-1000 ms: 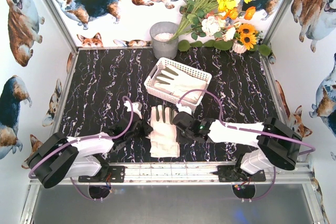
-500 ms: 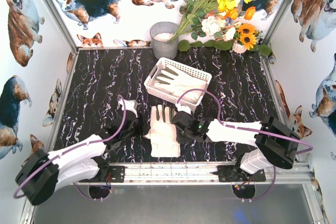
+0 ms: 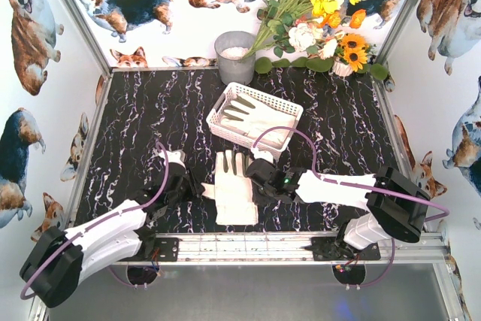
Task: Put the gloves into the storage basket
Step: Pick up the glove from the center of the board, then place the glove in the bin.
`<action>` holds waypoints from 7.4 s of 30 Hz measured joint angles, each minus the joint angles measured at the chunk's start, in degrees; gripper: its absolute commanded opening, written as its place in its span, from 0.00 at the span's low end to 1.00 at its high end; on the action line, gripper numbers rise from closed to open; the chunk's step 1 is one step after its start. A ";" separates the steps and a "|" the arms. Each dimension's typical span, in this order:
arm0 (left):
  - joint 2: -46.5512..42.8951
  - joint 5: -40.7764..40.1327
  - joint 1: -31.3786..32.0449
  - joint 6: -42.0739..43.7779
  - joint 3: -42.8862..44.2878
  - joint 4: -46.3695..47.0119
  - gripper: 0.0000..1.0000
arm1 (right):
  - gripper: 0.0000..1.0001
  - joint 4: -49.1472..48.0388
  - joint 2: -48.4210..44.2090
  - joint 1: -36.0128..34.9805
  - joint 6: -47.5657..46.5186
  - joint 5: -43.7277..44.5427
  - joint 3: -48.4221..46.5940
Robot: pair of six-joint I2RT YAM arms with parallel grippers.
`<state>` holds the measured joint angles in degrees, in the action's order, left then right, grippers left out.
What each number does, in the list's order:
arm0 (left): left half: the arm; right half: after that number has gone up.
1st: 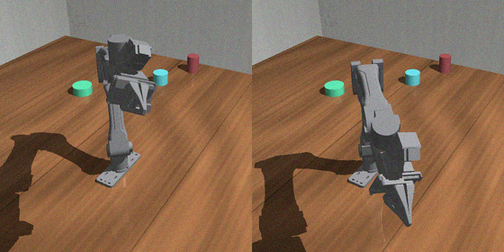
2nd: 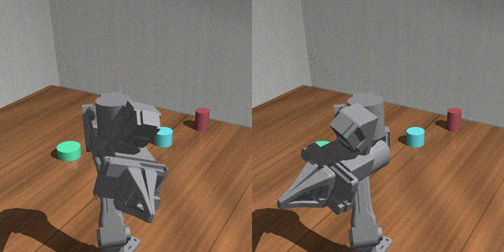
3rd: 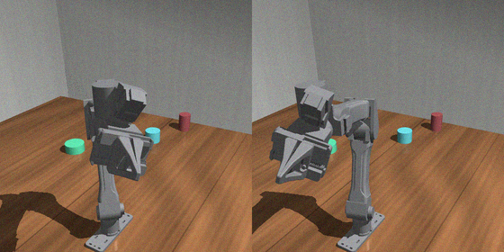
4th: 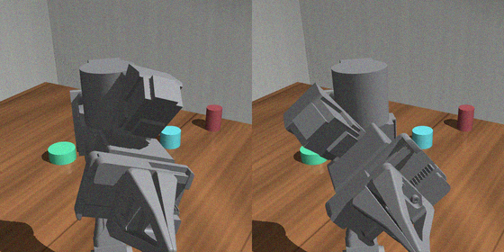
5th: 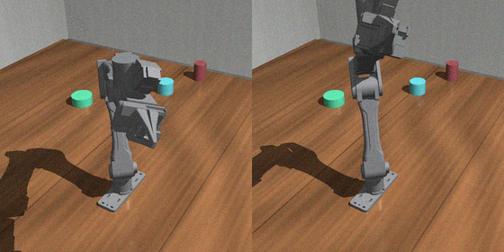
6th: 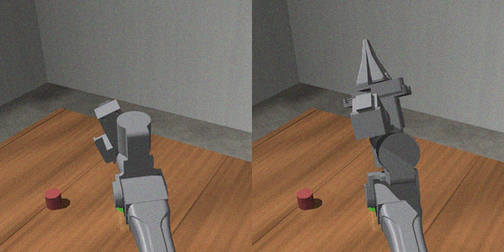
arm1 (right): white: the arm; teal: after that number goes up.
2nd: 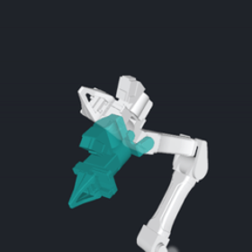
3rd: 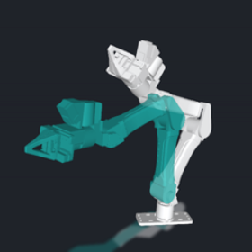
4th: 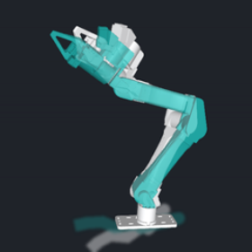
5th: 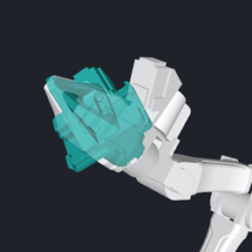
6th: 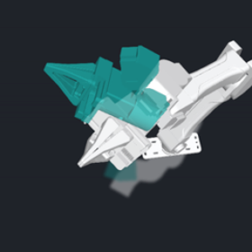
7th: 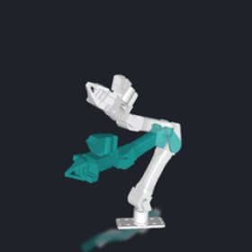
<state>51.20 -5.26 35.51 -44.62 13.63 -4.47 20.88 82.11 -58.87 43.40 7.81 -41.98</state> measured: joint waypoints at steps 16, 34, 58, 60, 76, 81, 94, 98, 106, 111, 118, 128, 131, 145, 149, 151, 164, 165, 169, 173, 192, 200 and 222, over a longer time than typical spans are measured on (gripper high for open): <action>7.26 6.99 -2.49 -3.43 -2.08 12.41 0.28 | 0.00 0.00 0.98 0.02 -0.02 1.27 0.20; 6.75 6.64 -2.58 -1.16 8.33 -3.91 0.64 | 0.44 5.07 -8.15 0.04 -2.73 2.80 0.37; 20.41 10.58 2.58 0.48 23.50 -6.64 0.30 | 0.58 4.31 -30.64 12.79 1.95 -9.42 12.37; 22.86 10.38 2.58 0.98 23.89 -6.36 0.31 | 0.58 3.65 -30.67 12.94 2.86 -9.88 12.94; 30.27 9.14 2.58 2.23 20.85 0.72 0.25 | 0.60 -5.49 -30.64 16.17 8.96 -14.71 20.02; 31.32 9.84 2.69 2.10 19.91 3.80 0.22 | 0.60 -9.97 -28.65 16.24 11.32 -16.44 22.43; 32.11 10.67 4.22 -0.61 16.72 12.07 0.19 | 0.55 -25.00 -17.00 16.28 17.86 -24.81 26.49; 32.11 10.56 4.48 -1.51 16.06 13.42 0.19 | 0.53 -29.35 -15.34 16.28 19.82 -26.64 27.74; 32.11 9.88 5.27 -2.80 15.82 13.88 0.18 | 0.48 -31.15 -14.51 16.28 21.42 -27.45 28.55; 31.80 9.11 5.90 -3.65 15.23 14.60 0.18 | 0.33 -33.07 -12.26 16.28 22.08 -27.98 28.61; 30.32 8.90 6.64 -4.28 13.94 14.67 0.30 | 0.00 -32.98 -11.52 16.28 22.93 -27.87 28.76; 20.31 -1.62 15.52 7.26 19.28 -0.98 0.83 | 0.00 -19.04 -21.11 16.28 24.04 -27.12 24.81; 16.35 -6.08 19.89 11.43 20.41 -2.91 0.88 | 0.00 -13.84 -23.96 16.61 24.72 -26.82 22.49; 15.72 -25.18 49.62 25.29 20.52 -2.91 0.93 | 0.00 -1.18 -24.22 22.23 27.08 -30.60 17.11; 20.55 -26.43 52.17 27.61 20.72 -1.44 0.94 | 0.00 -1.14 -23.28 22.99 27.34 -31.98 15.93; 22.95 -27.17 52.19 28.74 21.14 -0.39 0.95 | 0.00 -1.16 -22.69 23.34 27.45 -32.72 15.45; 37.20 -34.21 52.00 33.44 25.68 4.70 0.11 | 0.00 -3.02 -22.10 25.11 31.17 -37.66 15.52; 37.24 -34.56 52.02 33.53 25.77 4.76 0.03 | 0.00 -3.28 -22.12 25.24 31.65 -37.77 15.56; 37.22 -35.39 51.60 32.57 26.12 4.72 0.00 | 0.34 -4.00 -22.16 25.64 32.48 -37.70 15.72; 36.98 -34.64 50.23 30.67 26.12 4.15 0.00 | 0.58 -5.42 -22.80 25.66 33.68 -37.29 17.27; 33.40 -26.43 47.34 27.21 26.10 3.82 0.00 | 0.77 -15.02 -19.50 25.66 34.25 -34.12 20.44; 32.41 -23.93 47.34 26.84 26.08 3.82 0.00 | 0.44 -17.33 -15.06 25.66 33.11 -34.18 20.44; 27.08 -20.94 41.81 23.91 46.07 -16.28 0.19 | 0.00 17.42 -3.43 26.75 -8.02 -44.04 -21.09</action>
<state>78.28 -26.20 77.32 -20.71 59.70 -20.75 38.30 78.67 -32.12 35.38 -36.23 -63.07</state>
